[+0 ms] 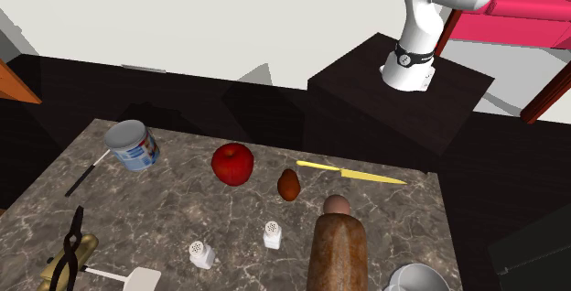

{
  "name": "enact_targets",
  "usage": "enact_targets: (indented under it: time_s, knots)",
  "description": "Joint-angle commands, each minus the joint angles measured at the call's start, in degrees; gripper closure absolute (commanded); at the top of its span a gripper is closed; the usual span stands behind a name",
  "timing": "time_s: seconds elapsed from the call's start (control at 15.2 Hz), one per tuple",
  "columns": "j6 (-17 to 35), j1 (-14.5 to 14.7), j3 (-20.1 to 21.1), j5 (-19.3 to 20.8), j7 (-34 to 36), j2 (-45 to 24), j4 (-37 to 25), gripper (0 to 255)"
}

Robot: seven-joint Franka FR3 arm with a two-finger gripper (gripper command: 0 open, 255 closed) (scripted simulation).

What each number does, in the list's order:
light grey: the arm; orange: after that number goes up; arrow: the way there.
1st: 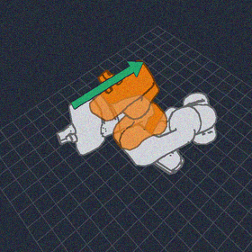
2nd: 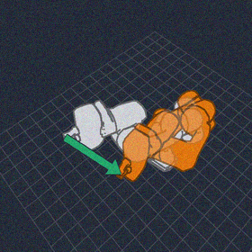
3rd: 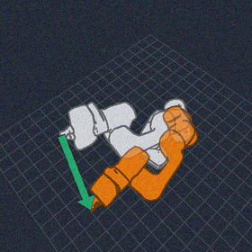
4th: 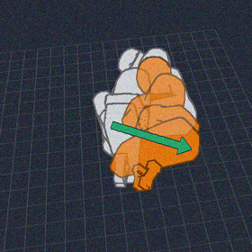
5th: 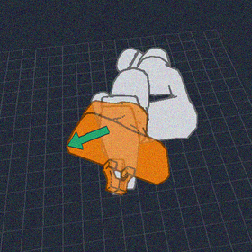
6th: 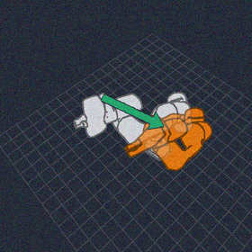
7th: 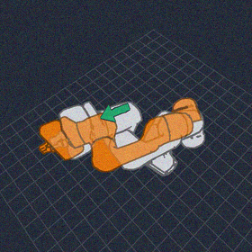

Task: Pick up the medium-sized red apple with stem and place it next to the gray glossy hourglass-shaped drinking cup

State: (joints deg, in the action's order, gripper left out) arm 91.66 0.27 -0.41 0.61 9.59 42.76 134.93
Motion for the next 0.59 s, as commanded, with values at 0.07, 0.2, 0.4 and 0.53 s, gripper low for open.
enact_targets:
  time_s: [0.07, 0.2, 0.4, 0.53]
  knots:
    - [1.6, -0.33, -0.08, -0.23, 0.77, -1.93, -0.12, 0]
    - [4.69, -0.98, -0.27, -0.68, 2.25, -5.9, -0.58, 0]
    - [9.03, -1.87, -0.66, -1.38, 4.34, -12.06, -1.8, 0]
    - [11.69, -2.41, -0.99, -1.87, 5.65, -16.28, -2.95, 0]
